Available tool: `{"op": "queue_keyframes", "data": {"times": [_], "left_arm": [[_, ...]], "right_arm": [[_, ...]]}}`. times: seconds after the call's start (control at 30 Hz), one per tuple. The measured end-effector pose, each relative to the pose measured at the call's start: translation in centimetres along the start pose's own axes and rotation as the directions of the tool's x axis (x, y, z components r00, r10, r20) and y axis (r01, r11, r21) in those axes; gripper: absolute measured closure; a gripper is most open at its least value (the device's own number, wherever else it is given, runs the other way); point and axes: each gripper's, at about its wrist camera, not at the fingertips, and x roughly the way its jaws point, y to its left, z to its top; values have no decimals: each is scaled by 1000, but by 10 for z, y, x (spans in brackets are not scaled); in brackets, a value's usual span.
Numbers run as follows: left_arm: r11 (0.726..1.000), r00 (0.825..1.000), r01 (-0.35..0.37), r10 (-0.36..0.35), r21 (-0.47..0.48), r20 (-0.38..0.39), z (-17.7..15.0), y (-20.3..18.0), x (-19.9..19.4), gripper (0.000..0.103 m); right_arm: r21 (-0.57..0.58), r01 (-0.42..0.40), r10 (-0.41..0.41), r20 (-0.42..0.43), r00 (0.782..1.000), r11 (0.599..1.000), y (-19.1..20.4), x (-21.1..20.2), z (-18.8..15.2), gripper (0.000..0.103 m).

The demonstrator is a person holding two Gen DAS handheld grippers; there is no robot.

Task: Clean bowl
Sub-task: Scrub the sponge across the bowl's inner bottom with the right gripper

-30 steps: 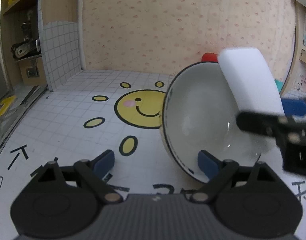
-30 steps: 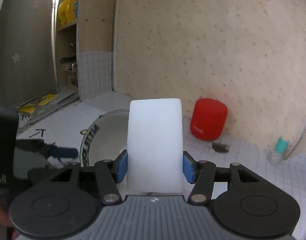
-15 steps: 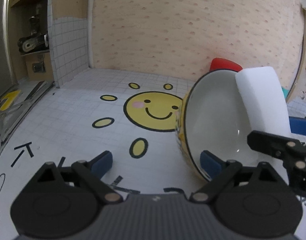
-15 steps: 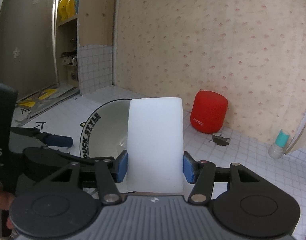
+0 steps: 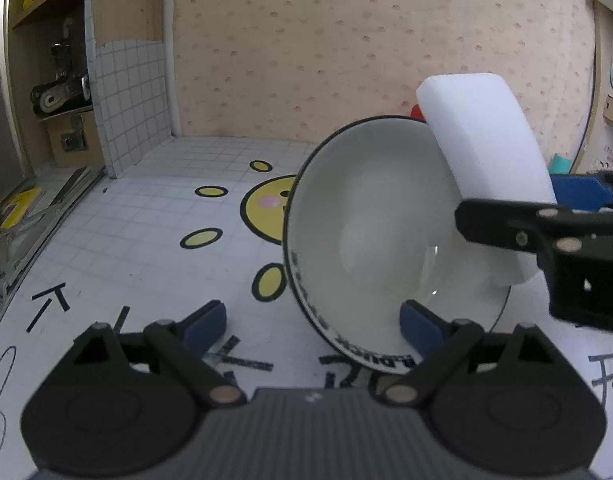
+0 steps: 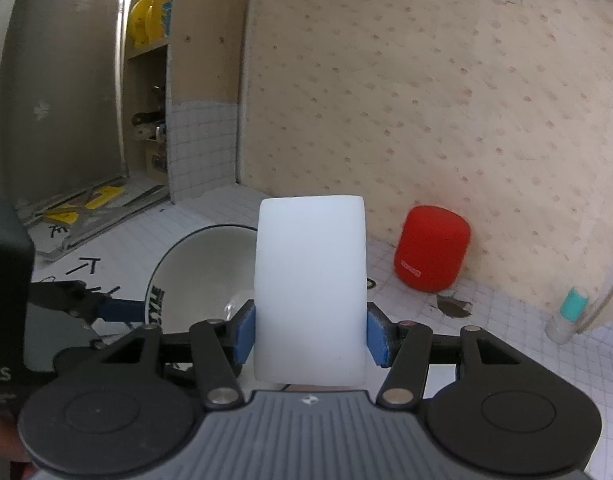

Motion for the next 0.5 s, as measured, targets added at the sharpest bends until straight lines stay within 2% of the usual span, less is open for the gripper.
{"op": "queue_keyframes", "data": {"times": [0.2,0.5], "left_arm": [[1000,1000,-2,2,4,-2,0,-1,0,9],[1000,1000,1,-1,2,-1,0,1,0,9]], "right_arm": [[15,12,-12,-16,1000,1000,-4,-5,-11,49],[-14,-17,17,14,1000,1000,7,1,10,49]]}}
